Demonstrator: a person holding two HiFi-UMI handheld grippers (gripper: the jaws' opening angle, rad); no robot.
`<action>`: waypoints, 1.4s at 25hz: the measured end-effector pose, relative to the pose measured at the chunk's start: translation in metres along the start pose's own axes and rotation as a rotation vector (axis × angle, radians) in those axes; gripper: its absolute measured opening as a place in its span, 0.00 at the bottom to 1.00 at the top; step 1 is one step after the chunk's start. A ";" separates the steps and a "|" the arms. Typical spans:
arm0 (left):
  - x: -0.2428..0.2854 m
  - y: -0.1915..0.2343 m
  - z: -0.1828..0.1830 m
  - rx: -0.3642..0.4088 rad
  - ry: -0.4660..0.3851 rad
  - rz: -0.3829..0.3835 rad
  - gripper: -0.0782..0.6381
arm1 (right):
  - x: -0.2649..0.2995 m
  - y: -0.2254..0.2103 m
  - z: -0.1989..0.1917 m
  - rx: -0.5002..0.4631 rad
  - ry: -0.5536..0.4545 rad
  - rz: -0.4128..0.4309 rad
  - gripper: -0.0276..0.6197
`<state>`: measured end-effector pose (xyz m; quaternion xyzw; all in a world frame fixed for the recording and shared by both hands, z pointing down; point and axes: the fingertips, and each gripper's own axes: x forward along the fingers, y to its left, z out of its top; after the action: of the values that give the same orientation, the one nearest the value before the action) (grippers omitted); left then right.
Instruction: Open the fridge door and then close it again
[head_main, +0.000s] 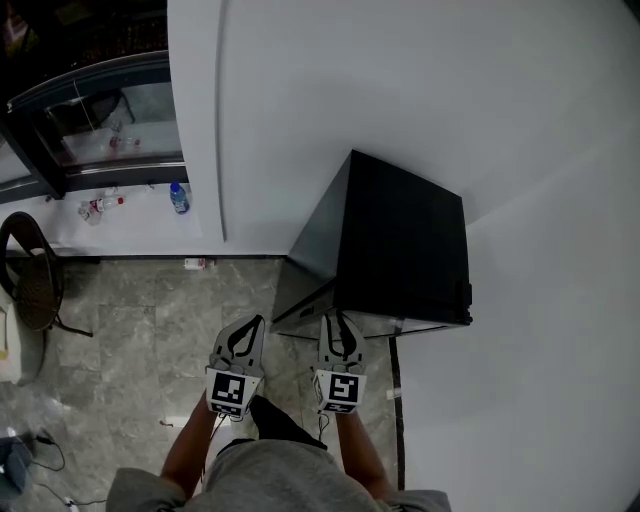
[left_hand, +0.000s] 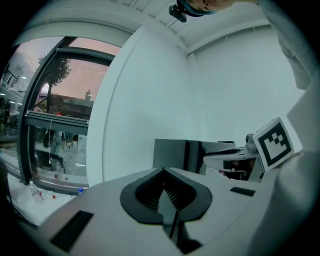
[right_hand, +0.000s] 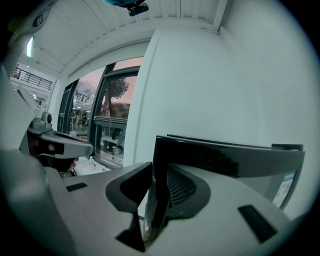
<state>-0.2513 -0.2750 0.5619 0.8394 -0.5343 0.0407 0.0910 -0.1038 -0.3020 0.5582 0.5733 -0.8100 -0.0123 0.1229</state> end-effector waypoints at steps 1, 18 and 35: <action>0.000 0.001 0.000 -0.001 0.000 0.002 0.12 | 0.001 0.000 0.000 0.002 -0.001 -0.001 0.21; 0.017 0.002 -0.005 0.014 0.011 0.016 0.12 | 0.011 -0.004 -0.002 0.013 -0.024 0.027 0.20; -0.019 -0.024 0.026 0.072 -0.018 0.032 0.12 | -0.043 0.002 0.027 0.089 -0.068 0.122 0.20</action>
<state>-0.2387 -0.2532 0.5309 0.8338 -0.5466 0.0541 0.0552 -0.0979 -0.2647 0.5247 0.5272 -0.8467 0.0120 0.0703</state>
